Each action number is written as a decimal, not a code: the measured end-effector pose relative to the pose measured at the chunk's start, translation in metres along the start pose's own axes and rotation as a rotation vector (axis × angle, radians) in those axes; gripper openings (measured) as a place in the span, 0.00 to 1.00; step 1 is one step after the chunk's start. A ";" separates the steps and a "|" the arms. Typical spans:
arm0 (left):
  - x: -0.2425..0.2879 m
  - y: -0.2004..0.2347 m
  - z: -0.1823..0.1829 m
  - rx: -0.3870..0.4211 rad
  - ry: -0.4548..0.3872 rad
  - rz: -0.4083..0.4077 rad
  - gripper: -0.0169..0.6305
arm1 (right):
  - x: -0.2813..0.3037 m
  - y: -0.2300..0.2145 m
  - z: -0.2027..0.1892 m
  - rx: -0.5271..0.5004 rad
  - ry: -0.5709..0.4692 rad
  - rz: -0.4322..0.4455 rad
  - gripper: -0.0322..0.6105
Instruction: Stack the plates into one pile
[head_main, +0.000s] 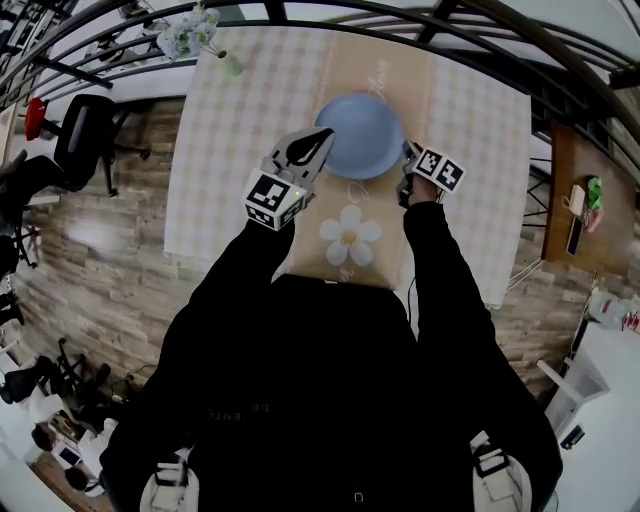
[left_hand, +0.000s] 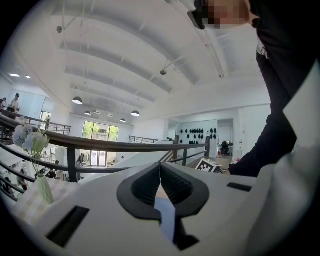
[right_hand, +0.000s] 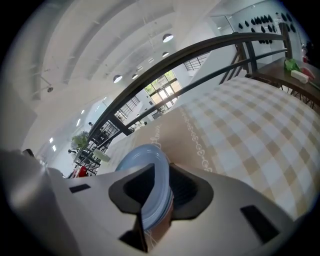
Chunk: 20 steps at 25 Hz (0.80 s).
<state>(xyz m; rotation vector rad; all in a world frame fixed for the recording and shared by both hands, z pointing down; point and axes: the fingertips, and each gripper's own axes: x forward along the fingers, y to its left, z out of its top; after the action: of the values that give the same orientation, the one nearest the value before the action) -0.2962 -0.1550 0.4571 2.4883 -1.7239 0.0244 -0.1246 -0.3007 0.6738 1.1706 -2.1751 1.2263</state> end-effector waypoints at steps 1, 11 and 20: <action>0.001 -0.003 0.002 0.004 -0.002 -0.004 0.06 | -0.006 0.003 0.004 -0.017 -0.006 0.021 0.19; 0.001 -0.036 0.028 0.034 -0.034 -0.005 0.06 | -0.095 0.078 0.030 -0.304 -0.126 0.290 0.07; -0.004 -0.075 0.067 0.069 -0.062 -0.036 0.06 | -0.212 0.175 0.051 -0.687 -0.354 0.517 0.06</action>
<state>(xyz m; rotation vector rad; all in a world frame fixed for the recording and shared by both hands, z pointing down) -0.2306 -0.1321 0.3843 2.5953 -1.7302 0.0038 -0.1403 -0.1937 0.4154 0.5747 -2.9320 0.3313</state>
